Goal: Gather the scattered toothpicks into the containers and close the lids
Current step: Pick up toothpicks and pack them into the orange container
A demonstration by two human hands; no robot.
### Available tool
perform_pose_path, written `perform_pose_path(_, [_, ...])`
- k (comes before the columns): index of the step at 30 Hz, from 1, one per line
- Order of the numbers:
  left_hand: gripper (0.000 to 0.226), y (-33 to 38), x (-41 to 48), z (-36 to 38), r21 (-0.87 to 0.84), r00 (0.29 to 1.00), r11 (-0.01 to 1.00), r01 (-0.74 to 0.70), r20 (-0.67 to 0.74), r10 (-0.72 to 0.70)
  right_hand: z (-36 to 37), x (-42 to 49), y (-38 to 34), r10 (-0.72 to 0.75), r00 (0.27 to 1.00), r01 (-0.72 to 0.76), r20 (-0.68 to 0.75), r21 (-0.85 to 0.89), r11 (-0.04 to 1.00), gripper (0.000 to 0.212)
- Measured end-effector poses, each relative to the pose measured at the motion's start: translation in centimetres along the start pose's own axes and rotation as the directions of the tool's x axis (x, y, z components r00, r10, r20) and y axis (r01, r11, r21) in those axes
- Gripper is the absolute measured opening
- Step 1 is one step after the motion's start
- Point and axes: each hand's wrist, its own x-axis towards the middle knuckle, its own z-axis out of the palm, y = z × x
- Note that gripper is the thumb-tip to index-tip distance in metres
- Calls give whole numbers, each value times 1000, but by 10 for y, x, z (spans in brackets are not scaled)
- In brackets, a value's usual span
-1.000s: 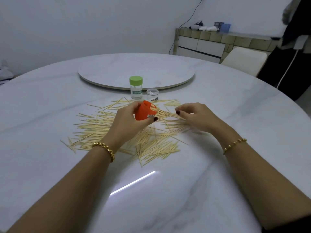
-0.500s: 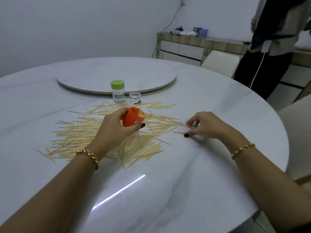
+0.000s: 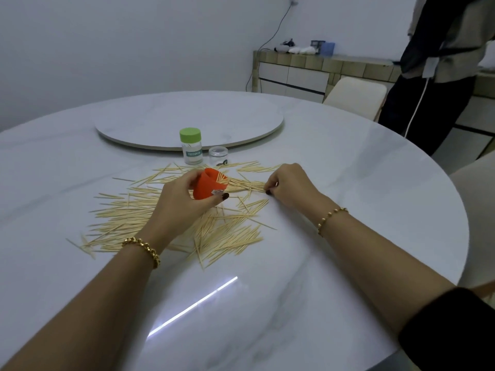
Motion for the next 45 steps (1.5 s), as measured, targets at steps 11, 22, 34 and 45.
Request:
perform_pose_path(11, [52,-6,4,-5,12,1000,1000,9,-20,-8,23,15,5,-2,999,-4,-51,-118,993,28])
perform_pose_path(22, [50,-6,4,-11,26,999,999,29,-35,-28,38,33,-29,-57,990,47,-126,-79,996,19])
perform_pose_path(34, [51,-17,10,-15,52,997,998,44,-60,-41,50,40,-35,-134,931,158,-340,42,987,19])
perform_pose_path(45, [57,-23,13,-20,83,992,995,64,-113,-54,41,28,-59,-454,711,544,-537,11,839,27])
